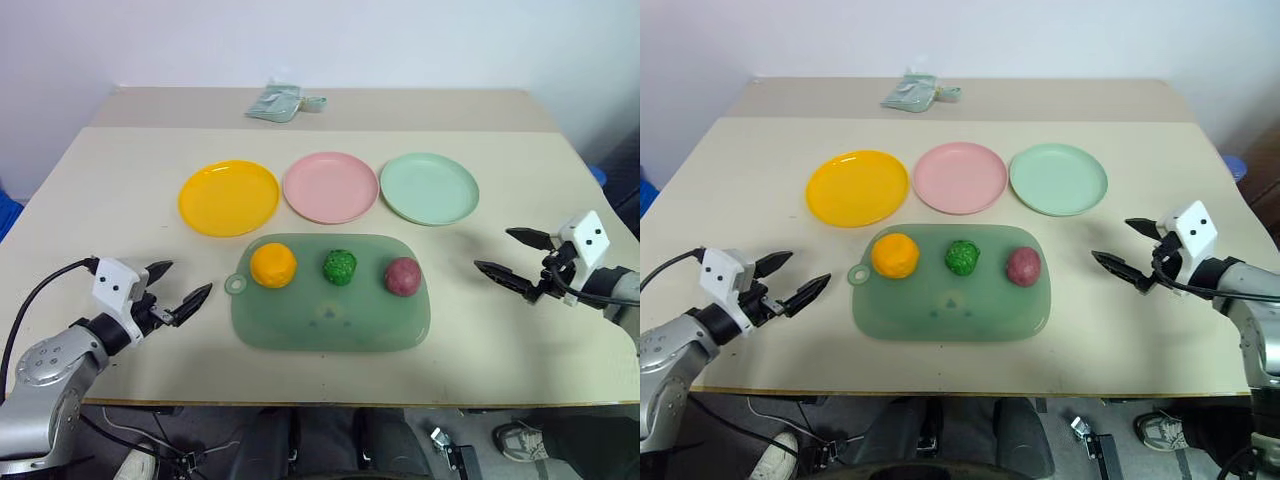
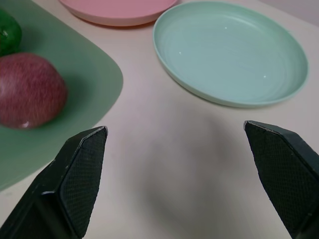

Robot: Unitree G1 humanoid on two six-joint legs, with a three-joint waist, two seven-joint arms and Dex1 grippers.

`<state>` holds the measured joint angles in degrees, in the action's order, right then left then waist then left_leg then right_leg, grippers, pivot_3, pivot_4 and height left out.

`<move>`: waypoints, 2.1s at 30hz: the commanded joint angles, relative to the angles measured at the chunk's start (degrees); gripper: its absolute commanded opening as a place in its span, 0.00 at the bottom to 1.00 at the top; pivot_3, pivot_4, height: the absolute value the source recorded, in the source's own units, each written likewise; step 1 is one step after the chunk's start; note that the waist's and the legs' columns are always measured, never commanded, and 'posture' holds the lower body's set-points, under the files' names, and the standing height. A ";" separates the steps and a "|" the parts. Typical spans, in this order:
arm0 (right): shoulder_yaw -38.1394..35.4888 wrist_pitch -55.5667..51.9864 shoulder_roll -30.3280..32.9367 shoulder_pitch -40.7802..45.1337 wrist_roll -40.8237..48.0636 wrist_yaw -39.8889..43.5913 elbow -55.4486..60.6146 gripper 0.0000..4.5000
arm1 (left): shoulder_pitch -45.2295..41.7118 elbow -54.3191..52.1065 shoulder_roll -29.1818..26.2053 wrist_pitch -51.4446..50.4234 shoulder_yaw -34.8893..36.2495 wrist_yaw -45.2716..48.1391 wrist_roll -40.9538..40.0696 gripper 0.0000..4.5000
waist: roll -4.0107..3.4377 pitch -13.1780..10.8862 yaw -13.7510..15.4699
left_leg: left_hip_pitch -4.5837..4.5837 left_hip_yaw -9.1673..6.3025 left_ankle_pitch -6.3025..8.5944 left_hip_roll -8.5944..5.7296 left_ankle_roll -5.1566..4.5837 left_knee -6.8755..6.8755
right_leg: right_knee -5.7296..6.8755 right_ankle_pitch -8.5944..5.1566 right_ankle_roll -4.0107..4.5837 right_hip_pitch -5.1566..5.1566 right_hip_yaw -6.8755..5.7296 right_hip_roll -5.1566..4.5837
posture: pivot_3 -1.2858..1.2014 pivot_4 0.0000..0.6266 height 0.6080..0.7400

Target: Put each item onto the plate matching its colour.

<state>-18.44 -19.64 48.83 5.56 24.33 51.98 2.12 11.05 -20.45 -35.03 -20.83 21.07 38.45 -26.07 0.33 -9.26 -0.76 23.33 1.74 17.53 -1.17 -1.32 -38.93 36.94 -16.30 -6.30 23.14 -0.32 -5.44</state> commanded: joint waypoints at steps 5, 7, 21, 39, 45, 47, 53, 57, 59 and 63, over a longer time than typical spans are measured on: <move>2.32 -0.04 -1.07 4.34 -0.61 -0.98 0.89 1.00 | 3.61 -5.15 1.20 0.01 3.73 -1.80 -2.07 1.00 | -0.01 -0.01 0.01 | 0.00 0.00 0.00 0.00 0.00 0.00 | 0.01 0.00 0.00 0.01 0.00 0.00 | 0.52 0.24 1.00; 2.93 0.39 -1.63 5.67 -1.10 -1.49 0.20 1.00 | 3.72 -5.54 1.49 -0.35 4.50 -2.43 -2.85 1.00 | -0.01 -0.01 0.14 | 0.00 0.00 0.00 0.00 0.00 -0.01 | 0.00 0.00 0.01 -0.01 0.00 0.00 | 0.52 0.24 1.00; 1.12 1.82 -5.57 8.77 -1.34 -6.91 -1.33 1.00 | -4.00 -9.65 2.43 -7.30 -0.15 -5.22 -9.27 1.00 | -0.03 0.00 0.25 | 0.02 0.00 -0.12 -0.03 0.20 -0.05 | 0.03 0.01 -0.02 -0.01 -0.03 0.01 | 0.52 0.24 1.00; 4.70 -6.83 -5.46 0.08 8.52 -1.44 22.34 1.00 | -17.92 0.08 3.46 -6.14 -21.27 -5.08 4.63 1.00 | -0.03 0.00 0.37 | 0.02 -0.02 -0.02 -0.03 -0.01 -0.14 | 0.04 0.02 -0.04 -0.06 -0.03 0.05 | 0.52 0.24 1.00; 5.93 -6.98 -5.87 -0.92 8.78 -1.63 23.52 1.00 | -18.26 1.67 5.22 -6.14 -22.31 -3.99 4.02 0.94 | -0.03 0.00 0.23 | 0.02 -0.02 -0.02 -0.03 -0.01 -0.13 | 0.05 0.02 -0.04 -0.04 -0.03 0.05 | 0.52 0.24 1.00; 5.89 -6.85 -5.70 -0.95 8.71 -1.58 23.36 1.00 | -18.29 1.82 5.58 -6.01 -22.20 -3.96 4.23 0.80 | -0.03 0.00 0.29 | 0.02 -0.02 -0.02 -0.03 -0.01 -0.14 | 0.05 0.02 -0.04 -0.04 -0.03 0.04 | 0.52 0.24 1.00; 5.41 -6.32 -5.10 -1.18 7.94 -1.33 22.55 1.00 | -19.34 2.29 7.49 -6.01 -19.18 -5.68 2.94 0.68 | -0.03 0.00 0.29 | 0.02 -0.02 -0.02 -0.03 0.00 -0.14 | 0.05 0.02 -0.04 -0.04 -0.03 0.04 | 0.52 0.24 1.00; 5.44 -6.04 -5.17 -0.62 7.61 -1.54 22.03 1.00 | -22.70 4.23 10.79 -4.85 -13.78 -10.56 1.72 0.68 | -0.02 0.00 0.43 | 0.02 -0.02 -0.02 -0.03 0.00 -0.15 | 0.06 0.02 -0.05 -0.04 -0.03 0.04 | 0.52 0.24 1.00; 5.91 -5.70 -5.66 0.17 7.17 -2.08 21.74 1.00 | -26.41 7.65 12.28 -3.32 -11.18 -15.83 3.94 0.68 | -0.02 0.00 0.48 | 0.02 -0.02 -0.03 -0.03 0.01 -0.17 | 0.07 0.03 -0.05 -0.04 -0.04 0.05 | 0.52 0.24 1.00; 7.10 -5.46 -6.84 2.21 6.45 -3.41 20.80 1.00 | -34.52 16.04 13.94 -3.53 -8.96 -25.20 8.52 0.68 | 0.01 -0.01 0.97 | 0.03 -0.01 -0.13 -0.06 0.16 -0.22 | 0.12 0.03 -0.07 -0.03 -0.05 0.11 | 0.52 0.24 1.00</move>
<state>-11.33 -25.91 42.45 6.70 30.96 49.18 22.91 -22.04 -5.62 -21.26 -25.39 10.96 16.28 -19.35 0.34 -9.28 0.21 23.36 1.73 17.37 -1.25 -1.12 -39.15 37.07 -16.27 -6.36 23.10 -0.37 -5.31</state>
